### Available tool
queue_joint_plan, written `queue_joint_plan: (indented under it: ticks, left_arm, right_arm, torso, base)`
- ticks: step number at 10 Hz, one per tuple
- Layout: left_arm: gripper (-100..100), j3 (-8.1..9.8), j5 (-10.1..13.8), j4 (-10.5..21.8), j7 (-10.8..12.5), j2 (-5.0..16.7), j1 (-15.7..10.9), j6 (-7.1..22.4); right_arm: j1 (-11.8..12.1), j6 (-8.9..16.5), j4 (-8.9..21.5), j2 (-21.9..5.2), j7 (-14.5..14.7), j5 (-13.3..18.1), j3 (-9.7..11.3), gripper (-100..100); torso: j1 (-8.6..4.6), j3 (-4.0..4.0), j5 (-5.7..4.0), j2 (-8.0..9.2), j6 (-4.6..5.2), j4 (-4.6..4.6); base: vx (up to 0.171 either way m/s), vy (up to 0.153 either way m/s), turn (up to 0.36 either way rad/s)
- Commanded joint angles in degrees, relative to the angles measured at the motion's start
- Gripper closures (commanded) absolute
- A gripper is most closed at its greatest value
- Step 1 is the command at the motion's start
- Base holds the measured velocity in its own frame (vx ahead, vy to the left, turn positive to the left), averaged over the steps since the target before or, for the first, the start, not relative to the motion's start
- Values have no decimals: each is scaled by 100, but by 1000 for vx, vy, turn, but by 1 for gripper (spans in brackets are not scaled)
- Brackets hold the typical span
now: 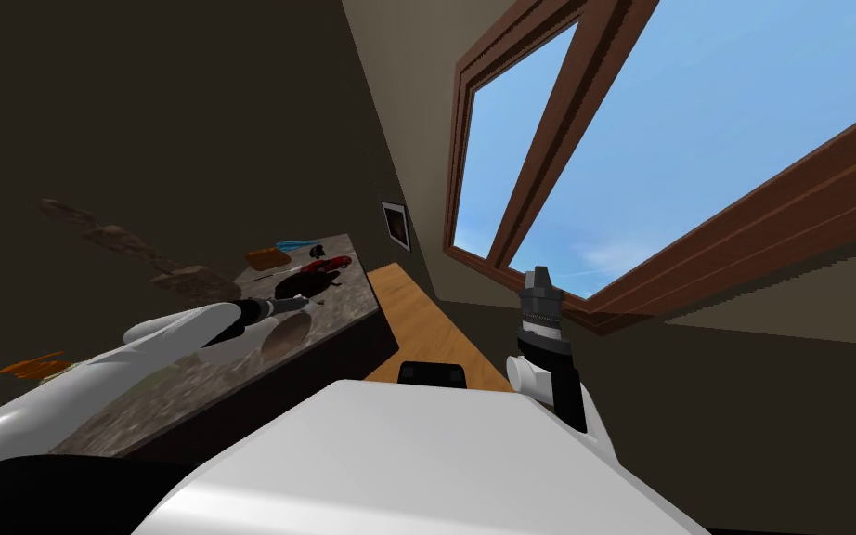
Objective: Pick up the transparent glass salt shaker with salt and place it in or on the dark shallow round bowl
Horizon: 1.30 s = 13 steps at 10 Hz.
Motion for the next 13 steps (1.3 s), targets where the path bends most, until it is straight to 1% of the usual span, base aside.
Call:
queue_joint_plan:
  ticks: [1, 2, 3, 4, 8, 9, 10, 13]
  left_arm:
    - [100, 89, 75, -45, 73, 147, -14, -162]
    - [100, 143, 126, -69, 115, 239, -28, -257]
    - [100, 137, 81, -101, 119, 195, 18, -195]
    - [-100, 146, 87, -104, 129, 206, 17, -217]
    - [-100, 145, 86, -104, 127, 205, 18, -216]
    - [0, 145, 86, -104, 127, 205, 18, -216]
    - [-100, 254, 159, -111, 197, 382, -26, -399]
    - [-100, 399, 256, -121, 289, 617, -86, -642]
  right_arm:
    - [0, 0, 0, 0, 0, 0, 0, 0]
    - [0, 0, 0, 0, 0, 0, 0, 0]
    - [0, 0, 0, 0, 0, 0, 0, 0]
    - [0, 0, 0, 0, 0, 0, 0, 0]
    - [1, 0, 0, -1, 0, 0, 0, 0]
    - [1, 0, 0, -1, 0, 0, 0, 0]
    - [1, 0, 0, -1, 0, 0, 0, 0]
    - [1, 0, 0, 0, 0, 0, 0, 0]
  torso:
    - [0, 0, 0, 0, 0, 0]
    - [1, 1, 0, 3, 0, 1]
    - [3, 5, 1, 8, -2, 2]
    - [10, -7, 6, -14, 0, -3]
    - [17, -30, 8, -51, 3, -13]
    - [18, -31, 8, -52, 3, -13]
    - [19, -33, 10, -55, 5, -14]
    - [14, -31, 7, -52, 5, -13]
  base:
    - [-127, -24, 41]
    - [-145, -20, 37]
    - [-64, -8, 10]
    - [-12, -2, 2]
    - [-2, 0, 0]
    - [0, 0, 0]
    - [-12, -6, 9]
    - [-15, -11, 7]
